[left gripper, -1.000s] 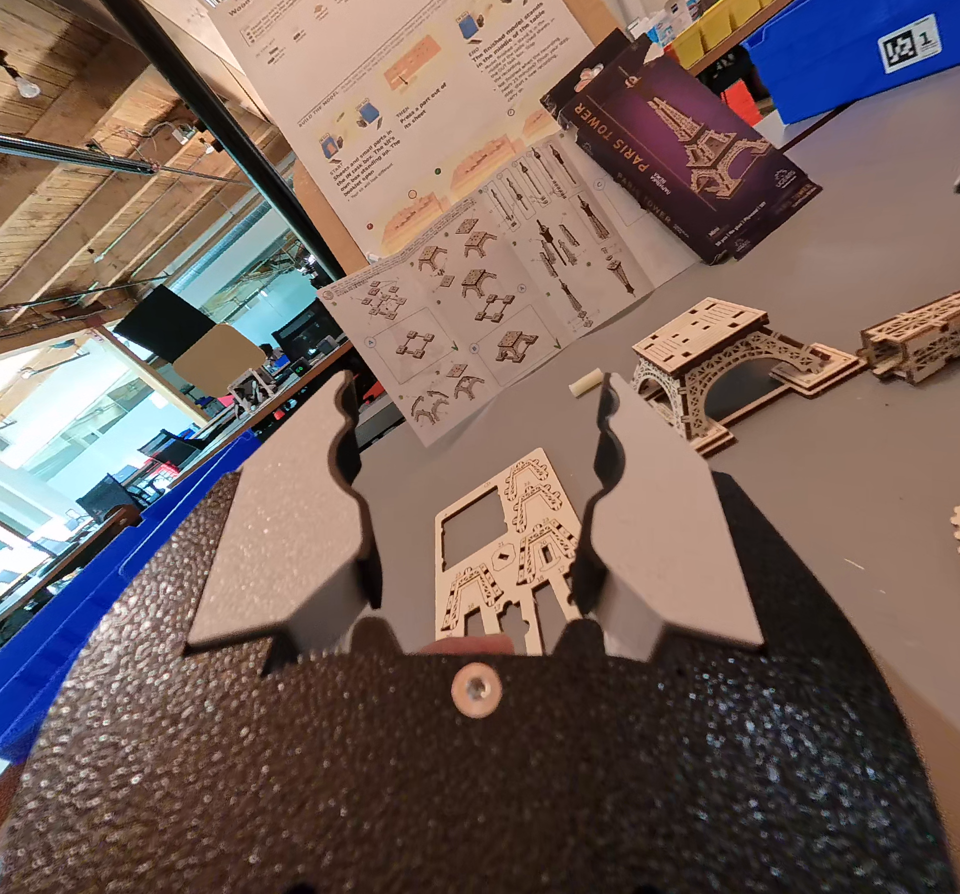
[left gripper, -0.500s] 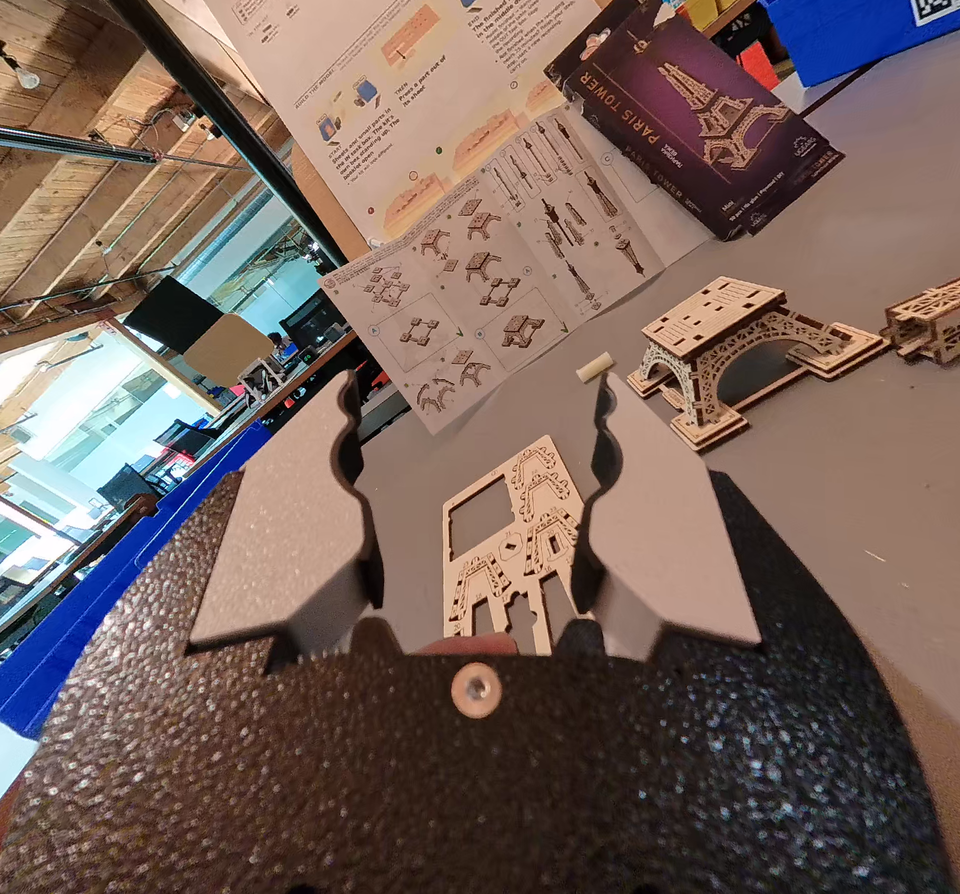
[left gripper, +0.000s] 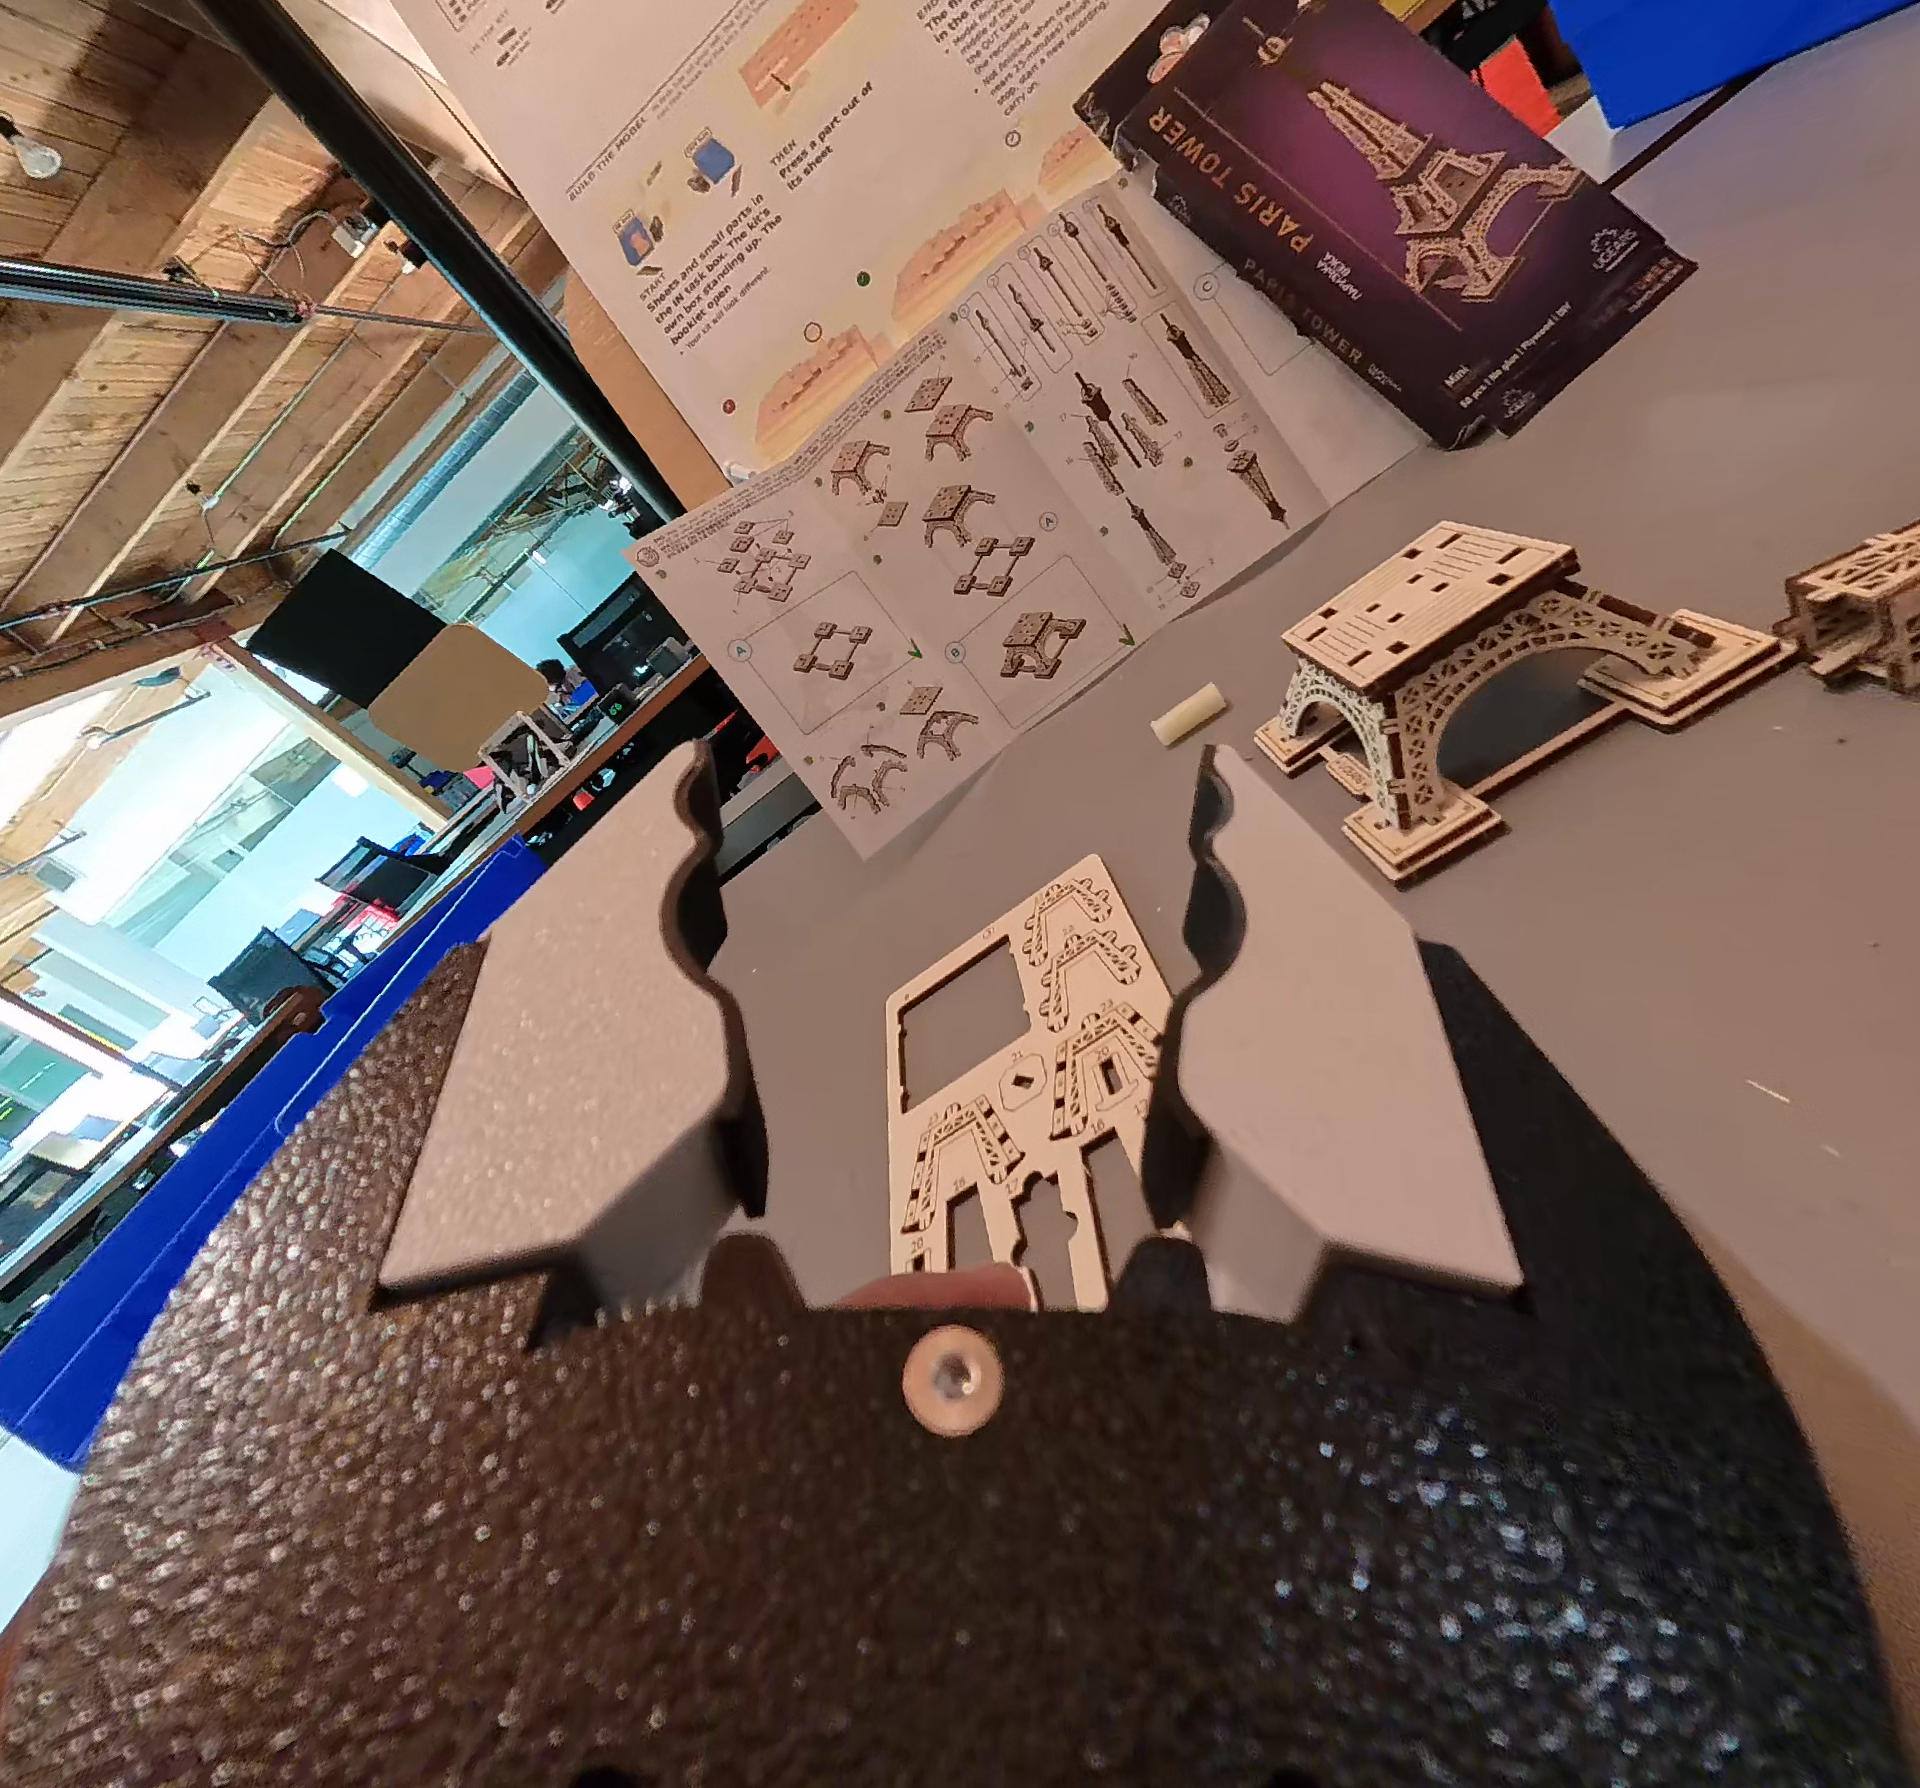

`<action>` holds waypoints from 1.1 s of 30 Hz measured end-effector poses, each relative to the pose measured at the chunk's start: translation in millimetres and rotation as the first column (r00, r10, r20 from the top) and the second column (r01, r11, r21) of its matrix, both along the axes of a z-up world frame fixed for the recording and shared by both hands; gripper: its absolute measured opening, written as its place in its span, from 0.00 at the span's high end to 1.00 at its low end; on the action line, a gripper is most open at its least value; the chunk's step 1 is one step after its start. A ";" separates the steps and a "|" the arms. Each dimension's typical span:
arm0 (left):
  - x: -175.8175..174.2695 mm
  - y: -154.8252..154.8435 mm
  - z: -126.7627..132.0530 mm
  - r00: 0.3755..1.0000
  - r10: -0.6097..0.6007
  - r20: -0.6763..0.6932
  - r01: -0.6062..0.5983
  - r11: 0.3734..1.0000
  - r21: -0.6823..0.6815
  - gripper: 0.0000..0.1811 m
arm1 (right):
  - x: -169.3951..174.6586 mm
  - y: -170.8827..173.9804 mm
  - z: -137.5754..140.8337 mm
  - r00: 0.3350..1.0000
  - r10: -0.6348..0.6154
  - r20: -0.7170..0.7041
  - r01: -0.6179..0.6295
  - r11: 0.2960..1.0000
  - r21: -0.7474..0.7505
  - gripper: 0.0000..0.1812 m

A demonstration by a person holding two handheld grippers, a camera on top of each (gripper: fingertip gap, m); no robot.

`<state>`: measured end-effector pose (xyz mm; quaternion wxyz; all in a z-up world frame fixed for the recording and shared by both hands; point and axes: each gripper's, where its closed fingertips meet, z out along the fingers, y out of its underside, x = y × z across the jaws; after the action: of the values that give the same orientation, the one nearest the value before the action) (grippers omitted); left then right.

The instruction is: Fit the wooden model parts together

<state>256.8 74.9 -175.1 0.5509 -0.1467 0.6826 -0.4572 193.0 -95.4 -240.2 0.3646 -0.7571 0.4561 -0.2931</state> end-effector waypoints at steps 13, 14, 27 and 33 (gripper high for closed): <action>0.1 4.6 0.6 1.000 0.017 -0.007 -0.017 1.000 0.009 0.51 | 158.9 -124.6 30.5 0.878 -0.469 0.096 0.469 0.883 0.025 0.27; 0.5 5.6 0.4 1.000 0.021 -0.008 -0.020 1.000 0.011 0.51 | 166.8 -124.1 24.8 0.868 -0.489 0.083 0.488 0.872 0.038 0.27; -0.2 7.6 -0.3 1.000 0.020 -0.018 -0.020 1.000 0.021 0.51 | 194.4 -109.0 7.9 0.891 -0.449 0.074 0.443 0.893 0.076 0.41; -0.5 7.3 -0.5 1.000 0.017 -0.019 -0.016 1.000 0.026 0.51 | 187.6 -125.7 23.0 0.849 -0.494 0.189 0.494 0.868 0.050 0.42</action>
<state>256.3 82.2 -175.5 0.5500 -0.1496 0.6924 -0.4425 380.6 -221.1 -217.3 0.3201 -0.5820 0.5969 -0.4501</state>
